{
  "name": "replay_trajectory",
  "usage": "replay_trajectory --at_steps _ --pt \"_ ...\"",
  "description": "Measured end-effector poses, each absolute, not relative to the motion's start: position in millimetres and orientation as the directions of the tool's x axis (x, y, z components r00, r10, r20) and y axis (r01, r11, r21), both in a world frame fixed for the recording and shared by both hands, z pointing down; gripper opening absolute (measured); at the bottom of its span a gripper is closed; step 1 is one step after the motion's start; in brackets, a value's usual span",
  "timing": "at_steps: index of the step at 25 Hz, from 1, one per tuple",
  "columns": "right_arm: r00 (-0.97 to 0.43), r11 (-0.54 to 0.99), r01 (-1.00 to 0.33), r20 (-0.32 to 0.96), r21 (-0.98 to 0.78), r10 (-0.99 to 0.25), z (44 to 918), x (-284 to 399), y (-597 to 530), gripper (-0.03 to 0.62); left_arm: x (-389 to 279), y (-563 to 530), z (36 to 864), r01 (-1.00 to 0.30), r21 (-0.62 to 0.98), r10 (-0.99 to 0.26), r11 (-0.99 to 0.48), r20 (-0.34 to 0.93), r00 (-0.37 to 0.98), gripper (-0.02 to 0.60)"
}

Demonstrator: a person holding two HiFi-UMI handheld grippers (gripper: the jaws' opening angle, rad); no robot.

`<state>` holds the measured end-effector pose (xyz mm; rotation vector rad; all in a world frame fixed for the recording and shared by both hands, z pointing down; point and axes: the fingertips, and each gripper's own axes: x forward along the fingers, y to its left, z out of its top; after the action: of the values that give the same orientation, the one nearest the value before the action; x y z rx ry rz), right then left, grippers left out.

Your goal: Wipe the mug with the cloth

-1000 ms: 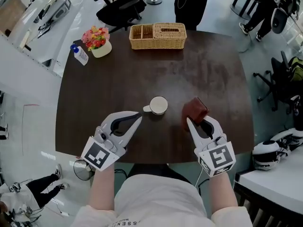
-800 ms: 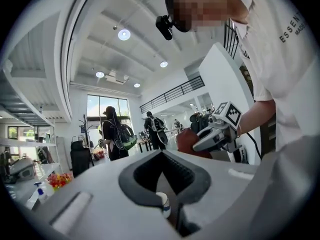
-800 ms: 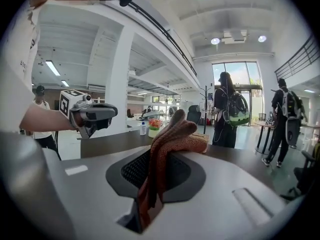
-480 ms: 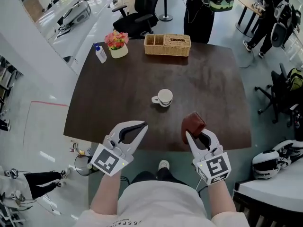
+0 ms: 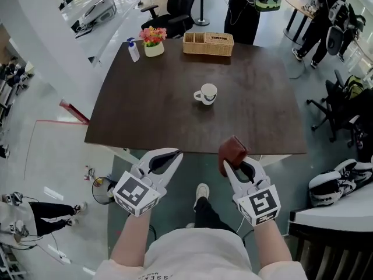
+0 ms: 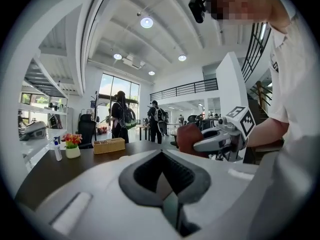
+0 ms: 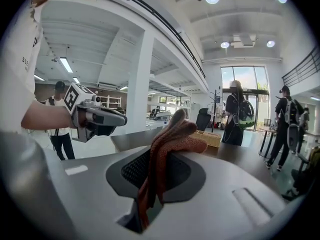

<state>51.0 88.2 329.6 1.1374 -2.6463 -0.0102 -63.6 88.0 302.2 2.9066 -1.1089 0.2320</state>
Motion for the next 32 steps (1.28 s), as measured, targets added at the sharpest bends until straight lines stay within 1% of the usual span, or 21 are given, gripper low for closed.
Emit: replay_trajectory --at_steps 3,7,11,15,22,32 --pt "-0.654 0.687 -0.716 0.225 0.121 -0.722 321.0 43.5 135.4 0.081 -70.5 134.2 297.1 -0.668 -0.038 -0.665 -0.743 0.147 0.732 0.006" --pt "-0.631 0.659 -0.746 0.218 0.095 -0.745 312.4 36.6 186.0 0.081 -75.7 184.0 292.4 -0.655 -0.032 -0.652 -0.755 0.153 0.743 0.006" --pt "-0.624 0.648 -0.756 0.2 0.093 -0.756 305.0 39.5 236.4 0.081 -73.6 230.5 291.0 -0.641 -0.045 -0.638 -0.766 0.167 0.752 0.006" --pt "-0.617 0.64 -0.764 0.202 0.076 -0.76 305.1 41.9 279.1 0.081 -76.8 275.2 288.3 -0.637 -0.023 -0.632 -0.77 0.156 0.759 0.006" --pt "-0.616 0.64 -0.764 0.203 0.081 -0.761 317.4 43.9 309.0 0.078 -76.0 308.7 293.5 -0.638 -0.03 -0.637 -0.769 0.124 0.761 0.006" --pt "-0.637 0.659 -0.743 0.181 0.119 -0.75 307.7 64.8 360.7 0.075 -47.5 361.2 278.5 -0.631 -0.059 -0.633 -0.774 0.065 0.771 0.006"
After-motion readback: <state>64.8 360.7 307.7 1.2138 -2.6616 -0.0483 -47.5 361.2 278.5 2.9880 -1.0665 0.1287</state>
